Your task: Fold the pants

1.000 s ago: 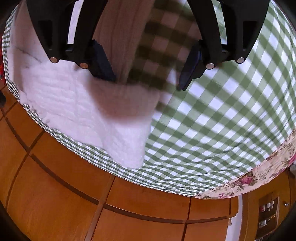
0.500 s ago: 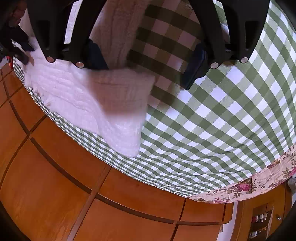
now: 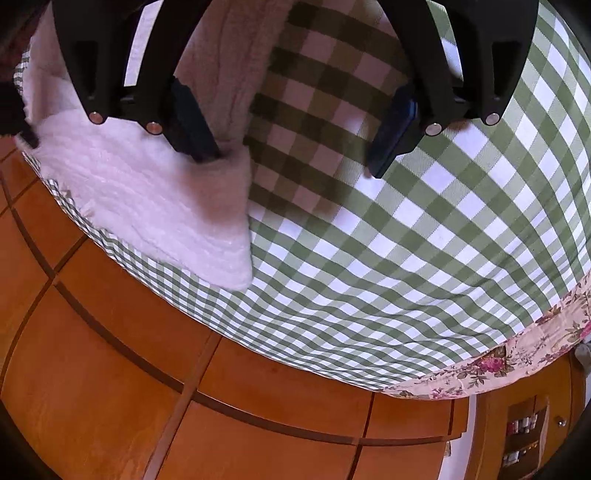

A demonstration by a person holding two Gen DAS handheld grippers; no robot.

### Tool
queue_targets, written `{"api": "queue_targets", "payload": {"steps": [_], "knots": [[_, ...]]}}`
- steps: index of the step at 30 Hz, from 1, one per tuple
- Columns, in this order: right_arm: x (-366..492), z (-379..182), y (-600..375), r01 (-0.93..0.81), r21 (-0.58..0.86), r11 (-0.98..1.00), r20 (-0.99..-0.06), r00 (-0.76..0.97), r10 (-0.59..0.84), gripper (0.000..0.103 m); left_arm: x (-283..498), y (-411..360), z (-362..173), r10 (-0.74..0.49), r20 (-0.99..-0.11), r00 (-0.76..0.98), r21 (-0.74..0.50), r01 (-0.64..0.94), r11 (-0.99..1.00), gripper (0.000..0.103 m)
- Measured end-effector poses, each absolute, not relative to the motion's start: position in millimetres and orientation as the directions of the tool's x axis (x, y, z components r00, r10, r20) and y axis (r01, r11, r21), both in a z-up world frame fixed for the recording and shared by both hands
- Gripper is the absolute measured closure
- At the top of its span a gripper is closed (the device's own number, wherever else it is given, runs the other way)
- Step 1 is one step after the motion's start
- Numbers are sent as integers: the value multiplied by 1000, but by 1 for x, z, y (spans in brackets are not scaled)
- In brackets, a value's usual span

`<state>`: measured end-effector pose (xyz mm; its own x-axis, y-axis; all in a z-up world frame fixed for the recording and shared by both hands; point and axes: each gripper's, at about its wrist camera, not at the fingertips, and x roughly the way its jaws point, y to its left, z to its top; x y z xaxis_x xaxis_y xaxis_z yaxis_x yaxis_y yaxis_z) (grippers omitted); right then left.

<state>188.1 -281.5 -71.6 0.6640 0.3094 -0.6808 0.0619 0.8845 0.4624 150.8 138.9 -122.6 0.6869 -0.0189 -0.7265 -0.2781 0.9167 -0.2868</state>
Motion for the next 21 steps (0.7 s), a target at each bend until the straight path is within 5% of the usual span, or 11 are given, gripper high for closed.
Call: {"api": "queue_targets", "payload": {"steps": [8, 11, 14, 21], "knots": [[181, -85, -285, 70, 485, 872, -677, 661, 324, 98, 120, 128, -100, -100, -620, 779, -362, -170, 917, 21], [181, -79, -283, 62, 472, 879, -676, 666, 316, 98, 151, 118, -97, -61, -668, 742, -311, -203, 928, 25], [173, -62, -282, 54, 455, 889, -660, 690, 296, 98, 181, 100, -111, 11, -758, 652, -142, -182, 973, 65], [165, -84, -277, 102, 364, 926, -732, 647, 216, 98, 176, 102, -116, 7, -752, 659, -143, -173, 974, 56]]}}
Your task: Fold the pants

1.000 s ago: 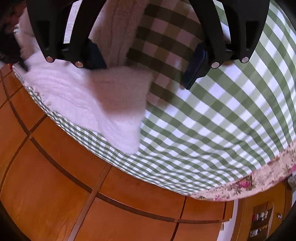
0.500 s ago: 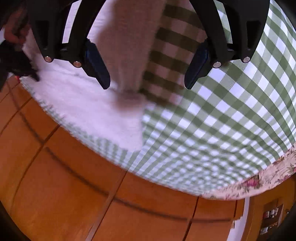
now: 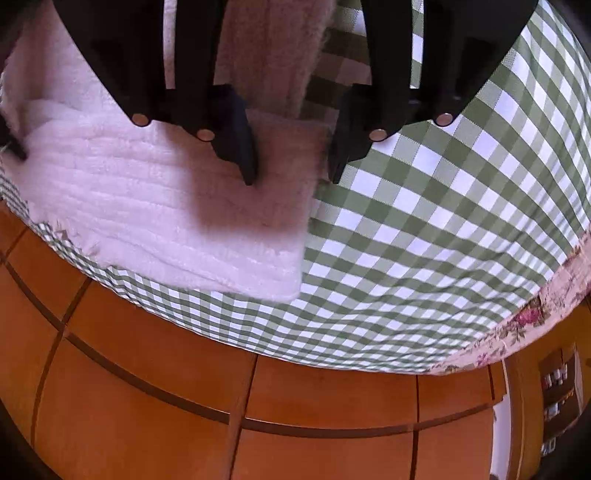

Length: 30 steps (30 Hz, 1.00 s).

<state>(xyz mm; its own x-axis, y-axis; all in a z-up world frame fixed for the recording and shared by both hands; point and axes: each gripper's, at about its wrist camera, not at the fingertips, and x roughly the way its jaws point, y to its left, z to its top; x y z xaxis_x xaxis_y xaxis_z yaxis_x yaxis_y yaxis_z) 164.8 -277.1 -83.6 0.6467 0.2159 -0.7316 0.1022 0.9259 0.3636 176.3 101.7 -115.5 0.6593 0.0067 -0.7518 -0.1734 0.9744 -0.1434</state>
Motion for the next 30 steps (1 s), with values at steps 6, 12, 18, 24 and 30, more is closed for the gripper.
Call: {"api": "queue_targets", "payload": {"steps": [6, 12, 18, 24, 30], "knots": [[151, -78, -297, 111, 460, 881, -681, 680, 270, 88, 164, 110, -104, 4, -726, 688, -173, -189, 967, 37], [152, -51, -286, 31, 333, 943, -658, 724, 208, 88, 168, 81, -83, -16, -667, 745, -139, -104, 985, 27], [171, -60, -267, 21, 134, 991, -714, 695, 82, 88, 203, 49, -101, 8, -725, 689, -15, -27, 1000, 27], [170, -82, -293, 135, 194, 972, -733, 679, 52, 88, 214, 53, -121, 2, -761, 649, -22, -29, 999, 21], [166, -80, -283, 128, 138, 982, -724, 689, 12, 82, 211, 55, -119, -5, -756, 655, -29, -25, 999, 15]]}}
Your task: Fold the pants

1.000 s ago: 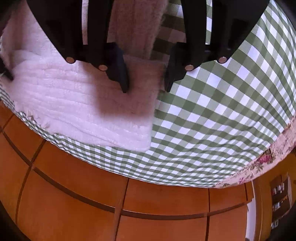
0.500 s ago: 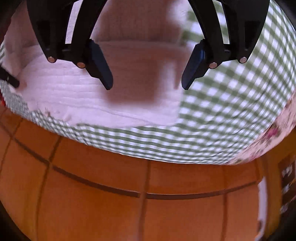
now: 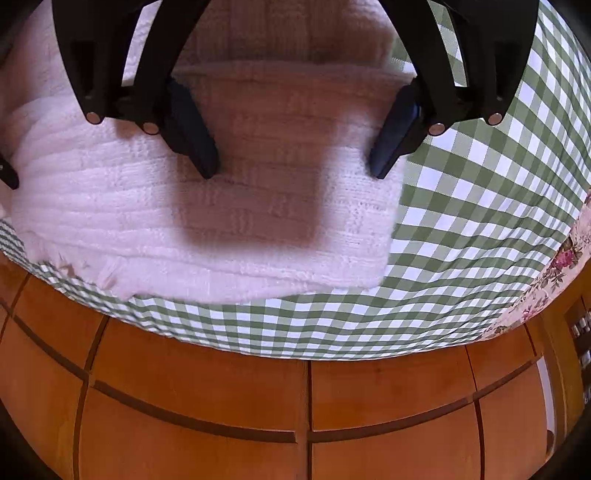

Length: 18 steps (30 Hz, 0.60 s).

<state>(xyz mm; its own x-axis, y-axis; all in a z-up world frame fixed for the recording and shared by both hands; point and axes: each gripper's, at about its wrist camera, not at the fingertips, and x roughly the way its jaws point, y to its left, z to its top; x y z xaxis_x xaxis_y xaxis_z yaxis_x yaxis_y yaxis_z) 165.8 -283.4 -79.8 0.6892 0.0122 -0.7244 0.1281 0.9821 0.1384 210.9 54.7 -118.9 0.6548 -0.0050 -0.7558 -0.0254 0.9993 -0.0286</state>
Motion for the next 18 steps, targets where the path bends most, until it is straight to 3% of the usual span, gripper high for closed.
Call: {"api": "queue_targets", "payload": {"steps": [1, 2, 3, 5, 18], "knots": [[163, -78, -285, 125, 151, 981, -722, 692, 23, 79, 207, 55, -117, -17, -751, 660, -39, -20, 999, 13], [159, -76, -286, 121, 163, 979, -720, 693, 35, 68, 202, 56, -114, -32, -745, 666, -52, -11, 999, 7], [152, -71, -286, 115, 173, 978, -716, 696, 45, 48, 192, 58, -109, -42, -735, 677, -61, -4, 998, 6], [138, -63, -284, 114, 152, 982, -699, 715, 25, 36, 179, 60, -105, -55, -722, 689, -69, 7, 998, 5], [65, -50, -275, 84, 47, 995, -728, 685, -23, 36, 90, 94, -124, -129, -742, 658, -175, -4, 985, 5]]}}
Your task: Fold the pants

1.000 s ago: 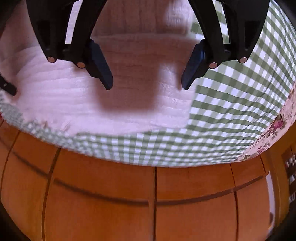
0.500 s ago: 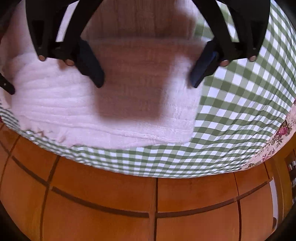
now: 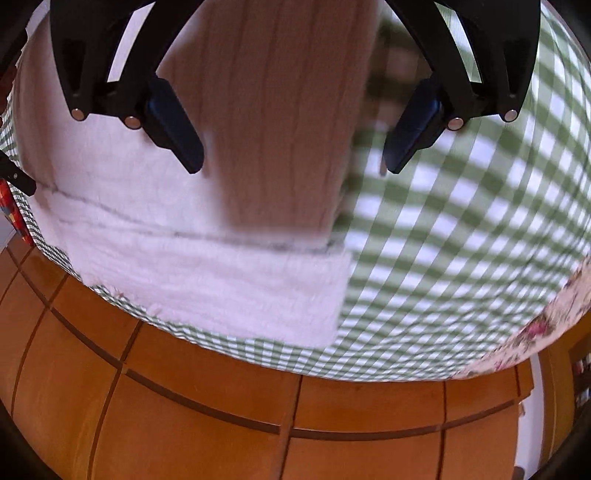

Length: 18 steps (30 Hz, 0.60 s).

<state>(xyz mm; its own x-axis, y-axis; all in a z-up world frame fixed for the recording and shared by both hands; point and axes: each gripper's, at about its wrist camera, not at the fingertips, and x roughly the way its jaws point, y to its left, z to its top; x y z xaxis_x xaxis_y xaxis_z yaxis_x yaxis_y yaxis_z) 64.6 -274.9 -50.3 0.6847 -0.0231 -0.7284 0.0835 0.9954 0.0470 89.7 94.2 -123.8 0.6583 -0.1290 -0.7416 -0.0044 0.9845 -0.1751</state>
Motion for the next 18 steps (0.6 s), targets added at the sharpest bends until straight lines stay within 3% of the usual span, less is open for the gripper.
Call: {"api": "queue_targets", "payload": {"steps": [3, 18], "knots": [[49, -51, -273, 87, 37, 995, -733, 680, -32, 27, 75, 96, -125, -127, -730, 671, -162, 10, 987, 3], [-1, -50, -277, 89, -13, 996, -727, 683, -70, 27, 29, 109, -127, -156, -718, 678, -141, 77, 987, 2]]}}
